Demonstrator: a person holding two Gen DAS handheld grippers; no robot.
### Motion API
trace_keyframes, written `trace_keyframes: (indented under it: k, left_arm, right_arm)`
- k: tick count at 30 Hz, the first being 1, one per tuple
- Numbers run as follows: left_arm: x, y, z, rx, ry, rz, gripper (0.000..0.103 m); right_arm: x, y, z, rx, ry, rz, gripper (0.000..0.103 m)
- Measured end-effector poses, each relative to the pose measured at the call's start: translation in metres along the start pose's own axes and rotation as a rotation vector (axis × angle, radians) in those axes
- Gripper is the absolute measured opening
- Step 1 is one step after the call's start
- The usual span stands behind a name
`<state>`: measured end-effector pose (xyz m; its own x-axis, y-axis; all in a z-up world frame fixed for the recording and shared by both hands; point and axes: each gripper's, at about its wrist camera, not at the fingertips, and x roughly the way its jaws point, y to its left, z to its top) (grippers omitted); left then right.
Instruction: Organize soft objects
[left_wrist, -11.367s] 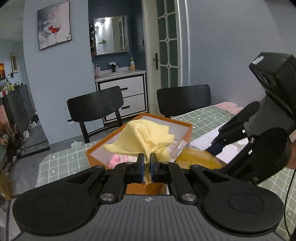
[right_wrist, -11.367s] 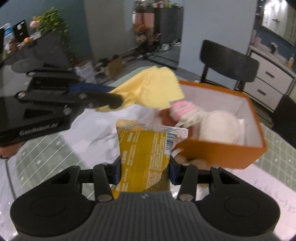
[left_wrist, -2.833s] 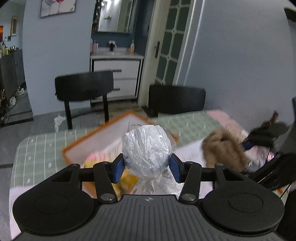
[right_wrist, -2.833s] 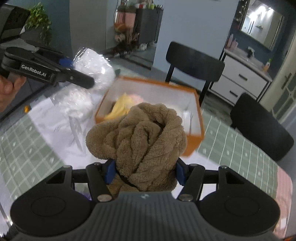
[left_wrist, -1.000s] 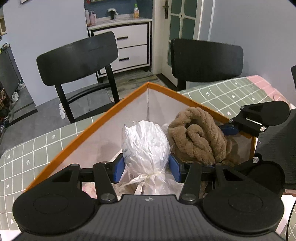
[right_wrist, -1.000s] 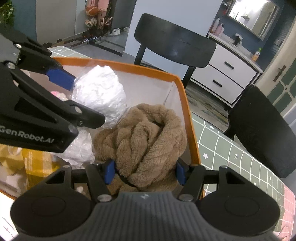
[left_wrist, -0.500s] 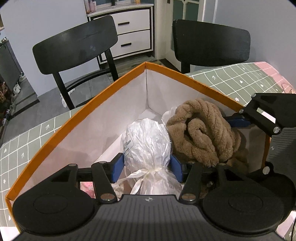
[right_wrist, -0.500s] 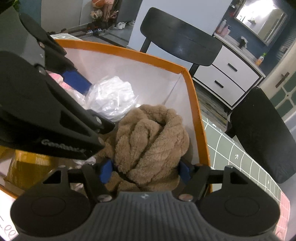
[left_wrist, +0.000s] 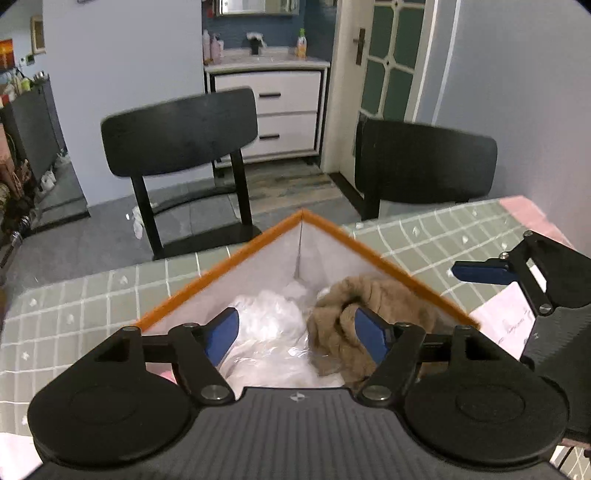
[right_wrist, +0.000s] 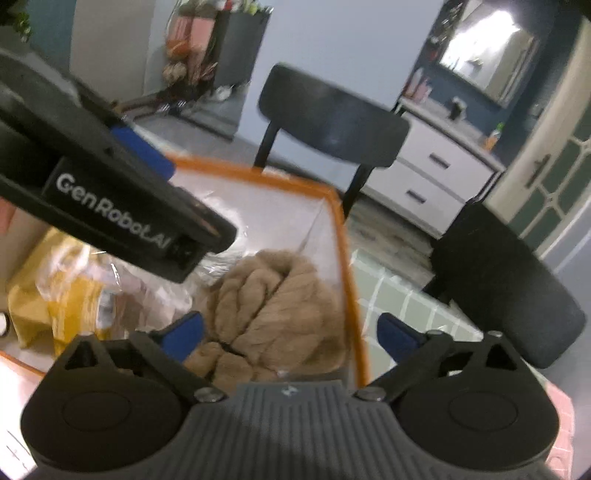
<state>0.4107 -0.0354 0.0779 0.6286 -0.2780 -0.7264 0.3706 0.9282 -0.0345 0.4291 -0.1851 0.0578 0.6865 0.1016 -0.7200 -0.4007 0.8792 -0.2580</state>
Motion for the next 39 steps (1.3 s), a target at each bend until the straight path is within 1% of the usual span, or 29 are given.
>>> trace_keyframes:
  k: [3, 6, 7, 9, 12, 15, 17, 21, 22, 24, 27, 29, 32, 35, 37, 39]
  left_arm:
    - [-0.019, -0.003, 0.007, 0.0, -0.048, 0.013, 0.085]
    - [-0.039, -0.005, 0.01, -0.018, -0.089, 0.009, 0.085]
    - [-0.046, -0.004, 0.01, -0.029, -0.104, 0.009, 0.087]
    - [-0.06, -0.002, 0.005, -0.053, -0.141, 0.016, 0.089]
    - [-0.074, -0.002, -0.002, -0.053, -0.169, 0.047, 0.089]
    - [-0.086, -0.001, -0.01, -0.066, -0.19, 0.069, 0.094]
    - [-0.093, -0.002, -0.017, -0.088, -0.201, 0.102, 0.097]
    - [-0.095, -0.009, -0.032, -0.112, -0.171, 0.235, 0.098]
    - [-0.093, -0.011, -0.036, -0.117, -0.171, 0.256, 0.098]
    - [-0.087, -0.013, -0.043, -0.137, -0.15, 0.285, 0.098]
    - [-0.076, -0.012, -0.055, -0.174, -0.111, 0.286, 0.098]
    - [-0.078, -0.009, -0.062, -0.207, -0.132, 0.297, 0.098]
    - [-0.08, -0.006, -0.07, -0.24, -0.147, 0.316, 0.098]
    - [-0.084, -0.005, -0.077, -0.239, -0.162, 0.337, 0.098]
    - [-0.085, -0.007, -0.083, -0.235, -0.174, 0.333, 0.098]
    - [-0.082, -0.009, -0.087, -0.222, -0.166, 0.327, 0.098]
  right_arm:
    - [-0.021, -0.01, 0.007, 0.039, -0.026, -0.006, 0.099]
    - [-0.04, -0.019, 0.012, 0.089, -0.044, 0.0, 0.099]
    - [-0.047, -0.022, 0.013, 0.105, -0.054, 0.001, 0.099]
    - [-0.058, -0.027, 0.014, 0.139, -0.071, 0.005, 0.099]
    - [-0.072, -0.03, 0.011, 0.187, -0.088, 0.03, 0.099]
    - [-0.083, -0.028, 0.008, 0.215, -0.103, 0.054, 0.099]
    - [-0.09, -0.027, 0.006, 0.238, -0.115, 0.068, 0.1]
    - [-0.102, -0.022, 0.002, 0.295, -0.12, 0.075, 0.1]
    - [-0.103, -0.019, 0.002, 0.298, -0.123, 0.072, 0.1]
    - [-0.106, -0.011, -0.001, 0.298, -0.124, 0.037, 0.1]
    - [-0.104, 0.002, -0.007, 0.278, -0.101, -0.024, 0.1]
    - [-0.103, 0.007, -0.011, 0.284, -0.111, -0.035, 0.1]
    - [-0.102, 0.009, -0.017, 0.296, -0.121, -0.04, 0.1]
    - [-0.099, 0.008, -0.024, 0.318, -0.129, -0.045, 0.1]
    - [-0.096, 0.007, -0.029, 0.346, -0.129, -0.037, 0.1]
    - [-0.092, 0.008, -0.033, 0.358, -0.125, -0.027, 0.1]
